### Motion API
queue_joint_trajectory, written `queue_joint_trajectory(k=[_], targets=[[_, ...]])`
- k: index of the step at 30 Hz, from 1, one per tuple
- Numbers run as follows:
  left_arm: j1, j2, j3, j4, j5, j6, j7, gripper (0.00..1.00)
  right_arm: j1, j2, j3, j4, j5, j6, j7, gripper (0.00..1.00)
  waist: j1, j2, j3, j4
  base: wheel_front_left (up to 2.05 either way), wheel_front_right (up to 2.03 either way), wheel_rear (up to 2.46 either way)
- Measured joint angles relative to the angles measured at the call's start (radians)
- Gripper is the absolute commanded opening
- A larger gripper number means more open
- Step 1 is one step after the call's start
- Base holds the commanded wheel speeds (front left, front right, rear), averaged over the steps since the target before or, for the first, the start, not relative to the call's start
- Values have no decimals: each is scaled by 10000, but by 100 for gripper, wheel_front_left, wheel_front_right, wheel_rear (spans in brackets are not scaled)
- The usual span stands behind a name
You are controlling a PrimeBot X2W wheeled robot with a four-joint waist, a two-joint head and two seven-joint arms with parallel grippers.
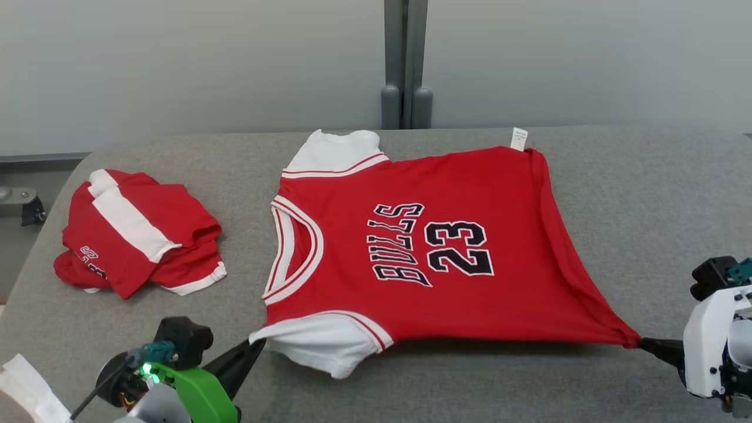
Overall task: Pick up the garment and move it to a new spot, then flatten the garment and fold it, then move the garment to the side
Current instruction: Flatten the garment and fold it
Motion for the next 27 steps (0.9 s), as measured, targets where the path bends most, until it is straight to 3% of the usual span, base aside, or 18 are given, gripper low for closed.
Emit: queue_joint_trajectory(k=[9, 16, 27], targets=[[412, 520, 146, -1057, -272, 424, 500, 0, 7, -562, -171, -1060, 539, 0, 813, 0, 0, 0, 112, -122, 0, 0, 0], [-321, 341, 291, -1103, -326, 533, 897, 0, -717, -577, -543, -963, 548, 0, 1078, 0, 0, 0, 597, -150, 0, 0, 0], [-2393, -359, -58, 351, 387, 307, 1687, 0, -2235, 642, -959, 197, 82, -2, 1337, 0, 0, 0, 1855, -276, 0, 0, 0]])
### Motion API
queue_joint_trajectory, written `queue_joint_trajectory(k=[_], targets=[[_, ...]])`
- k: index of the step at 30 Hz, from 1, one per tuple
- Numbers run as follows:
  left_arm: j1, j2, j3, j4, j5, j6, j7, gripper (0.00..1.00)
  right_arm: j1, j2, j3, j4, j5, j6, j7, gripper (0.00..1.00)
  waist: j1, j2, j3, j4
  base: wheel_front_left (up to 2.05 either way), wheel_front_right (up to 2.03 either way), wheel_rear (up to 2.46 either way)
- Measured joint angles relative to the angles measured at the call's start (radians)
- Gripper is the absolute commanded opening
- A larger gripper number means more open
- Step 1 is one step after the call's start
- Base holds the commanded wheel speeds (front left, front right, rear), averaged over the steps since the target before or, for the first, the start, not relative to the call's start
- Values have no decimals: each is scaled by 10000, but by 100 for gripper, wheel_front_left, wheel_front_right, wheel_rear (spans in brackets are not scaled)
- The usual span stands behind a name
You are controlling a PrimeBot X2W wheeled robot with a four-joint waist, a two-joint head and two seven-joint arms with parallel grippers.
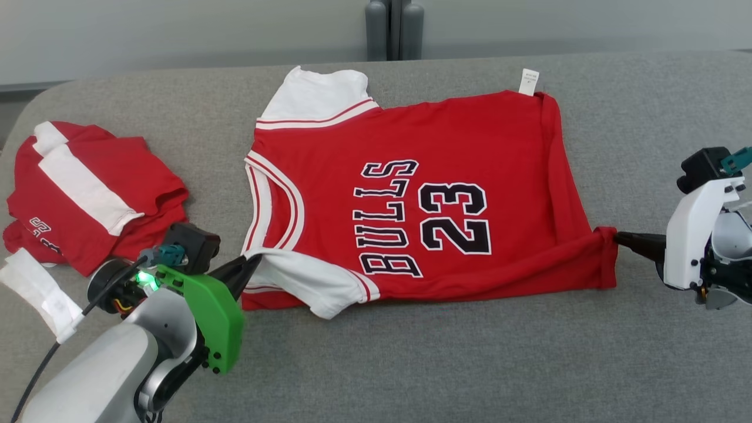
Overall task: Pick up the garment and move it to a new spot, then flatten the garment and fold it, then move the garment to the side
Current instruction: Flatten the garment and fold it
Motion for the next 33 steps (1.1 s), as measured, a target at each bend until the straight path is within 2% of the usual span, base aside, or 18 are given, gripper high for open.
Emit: queue_joint_trajectory(k=[10, 21, 22, 23, 24, 26, 33], targets=[[-1022, -560, 48, 1258, 349, -54, -428, 0, -693, 650, -203, 1009, -556, 0, -564, 0, 0, 0, 736, -36, 0, 0, 0], [-1666, -1187, -159, 2374, 612, -180, -698, 0, -798, 788, -316, 1386, -422, 0, -972, 0, 0, 0, 1111, 106, 0, 0, 0], [-1705, -1231, -171, 2481, 685, -142, -752, 13, -798, 796, -314, 1421, -387, 0, -970, 0, 0, 0, 1118, 120, 0, 0, 0], [-1757, -1277, -180, 2585, 784, -63, -836, 47, -796, 796, -328, 1484, -397, 0, -1060, 94, 0, 0, 1121, 140, 0, 0, 0], [-1825, -1348, -176, 2715, 838, 33, -926, 100, -793, 809, -368, 1592, -305, 0, -1058, 100, 1, 0, 1117, 160, 0, 0, 0], [-1919, -1523, -184, 2955, 882, 125, -1058, 100, -779, 809, -399, 1634, -320, -6, -1237, 100, 0, 0, 1095, 194, 0, 0, 0], [-2150, -2226, 276, 3718, 1049, 1005, -2516, 100, -601, 888, -773, 1864, -418, -4, -2940, 100, 1, 0, 821, 278, 0, 0, 0]])
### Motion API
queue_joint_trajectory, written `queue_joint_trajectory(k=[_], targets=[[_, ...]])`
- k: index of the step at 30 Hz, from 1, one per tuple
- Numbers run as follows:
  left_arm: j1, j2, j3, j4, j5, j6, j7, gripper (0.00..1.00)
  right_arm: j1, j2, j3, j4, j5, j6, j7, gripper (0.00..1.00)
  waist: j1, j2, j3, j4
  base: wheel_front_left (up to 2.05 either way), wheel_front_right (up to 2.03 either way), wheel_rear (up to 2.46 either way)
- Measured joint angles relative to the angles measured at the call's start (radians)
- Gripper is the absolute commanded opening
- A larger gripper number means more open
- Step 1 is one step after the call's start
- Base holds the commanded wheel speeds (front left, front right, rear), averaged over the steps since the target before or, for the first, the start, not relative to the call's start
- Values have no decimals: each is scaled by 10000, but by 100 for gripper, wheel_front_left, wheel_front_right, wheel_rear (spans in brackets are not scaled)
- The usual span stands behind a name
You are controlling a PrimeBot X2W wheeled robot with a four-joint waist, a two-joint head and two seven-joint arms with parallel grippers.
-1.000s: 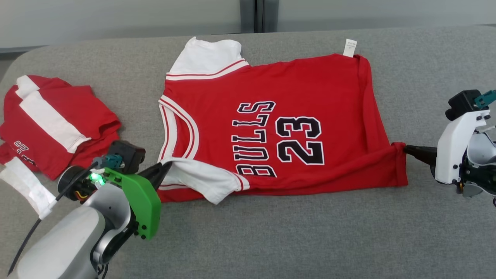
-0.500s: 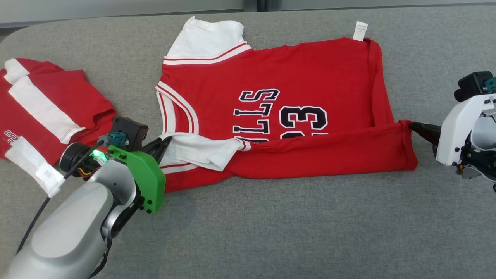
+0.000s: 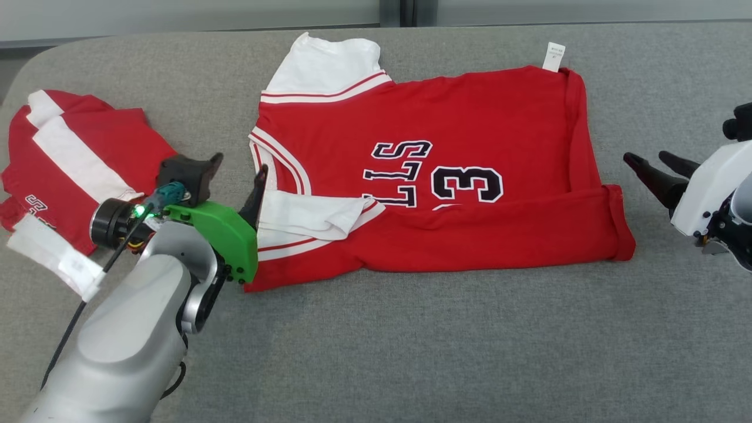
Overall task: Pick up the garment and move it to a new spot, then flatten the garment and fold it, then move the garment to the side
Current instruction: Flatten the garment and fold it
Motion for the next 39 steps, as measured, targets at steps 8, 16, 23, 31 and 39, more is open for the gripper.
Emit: queue_joint_trajectory(k=[8, 16, 23, 31, 39], targets=[[1160, -884, 1519, -136, -828, 842, -2579, 100, 871, 31, -564, -207, -744, 0, -3106, 100, 0, 0, -622, -12, 0, 0, 0], [3077, -2059, 3216, -1795, 857, 1714, -2798, 100, 3031, 984, -5035, -1156, -3636, 2, -3279, 100, 0, 0, -1302, -39, 0, 0, 0], [5028, -3070, 4964, -3283, 3055, 949, -2813, 100, 6231, 3010, -8552, -3147, -6420, -2, -3277, 100, 0, 0, -1715, -74, 0, 0, 0], [5998, -3363, 5630, -2546, 4261, 307, -2813, 100, 8116, 4890, -10075, -4846, -8715, -2, -3277, 100, 0, 0, -1741, -278, 0, 0, 0], [5702, -3386, 5599, -742, 4167, 548, -2811, 100, 8364, 5097, -9846, -5116, -9394, -2, -3277, 100, 0, 0, -1656, -608, 0, 0, 0]])
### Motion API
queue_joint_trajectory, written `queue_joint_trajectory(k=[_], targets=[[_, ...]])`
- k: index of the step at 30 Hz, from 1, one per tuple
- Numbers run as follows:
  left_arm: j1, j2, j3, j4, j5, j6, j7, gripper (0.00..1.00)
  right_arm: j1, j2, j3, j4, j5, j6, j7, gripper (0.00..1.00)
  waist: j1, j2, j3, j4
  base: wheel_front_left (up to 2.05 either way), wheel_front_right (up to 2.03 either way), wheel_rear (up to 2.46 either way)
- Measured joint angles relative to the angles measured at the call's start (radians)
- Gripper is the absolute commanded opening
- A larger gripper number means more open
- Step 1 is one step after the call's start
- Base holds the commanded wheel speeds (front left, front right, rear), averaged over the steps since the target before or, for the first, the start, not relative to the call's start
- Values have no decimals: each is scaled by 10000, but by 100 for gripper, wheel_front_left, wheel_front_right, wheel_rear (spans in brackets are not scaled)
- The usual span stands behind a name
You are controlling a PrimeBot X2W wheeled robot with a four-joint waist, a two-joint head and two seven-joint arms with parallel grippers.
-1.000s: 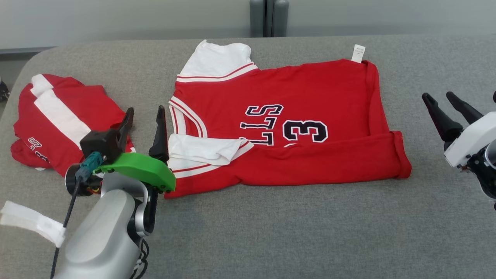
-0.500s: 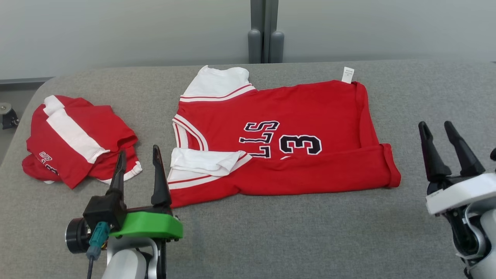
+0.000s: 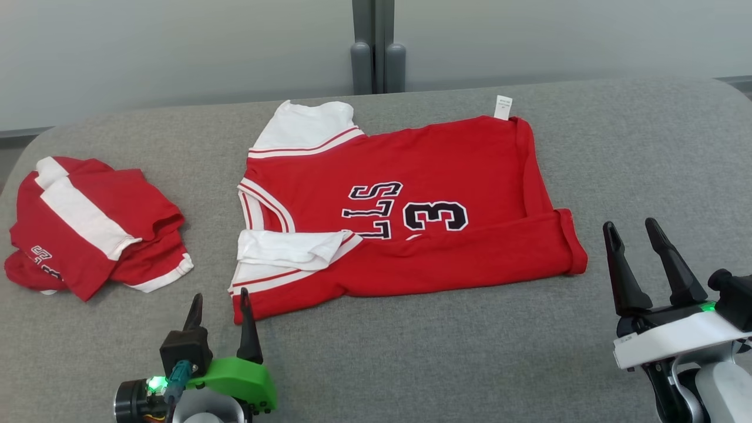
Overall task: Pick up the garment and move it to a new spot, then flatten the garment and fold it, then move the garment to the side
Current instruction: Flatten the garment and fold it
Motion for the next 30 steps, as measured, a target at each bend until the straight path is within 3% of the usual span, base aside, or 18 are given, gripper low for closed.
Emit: queue_joint_trajectory(k=[9, 14, 23, 25, 26, 30], targets=[[-1249, -21, -192, 3279, -199, 222, 0, 100, -314, -330, 105, -94, 82, 0, 0, 100, 0, 0, 146, -501, 0, 0, 0], [-1893, -13, -153, 4126, -232, 422, -2, 100, -370, -330, 188, -159, 81, 0, 0, 100, 0, 0, 311, -676, 0, 0, 0], [-2475, -8, -353, 5252, -585, 228, -29, 97, -430, -332, 247, -107, 71, 0, 0, 100, 0, 0, 536, -803, 0, 0, 0], [-2569, -6, -437, 5333, -650, 96, -29, 7, -447, -372, 240, 19, 81, 0, 0, 100, 0, 0, 562, -730, 0, 0, 0], [-2619, -6, -495, 5352, -669, 15, -29, 0, -453, -384, 249, 96, 79, 0, 0, 100, 0, 0, 574, -680, 0, 0, 0], [-2709, -46, -685, 5045, -665, -144, -13, 0, -588, -416, 303, 782, 75, 0, -2, 100, 0, 0, 609, -463, 0, 0, 0]])
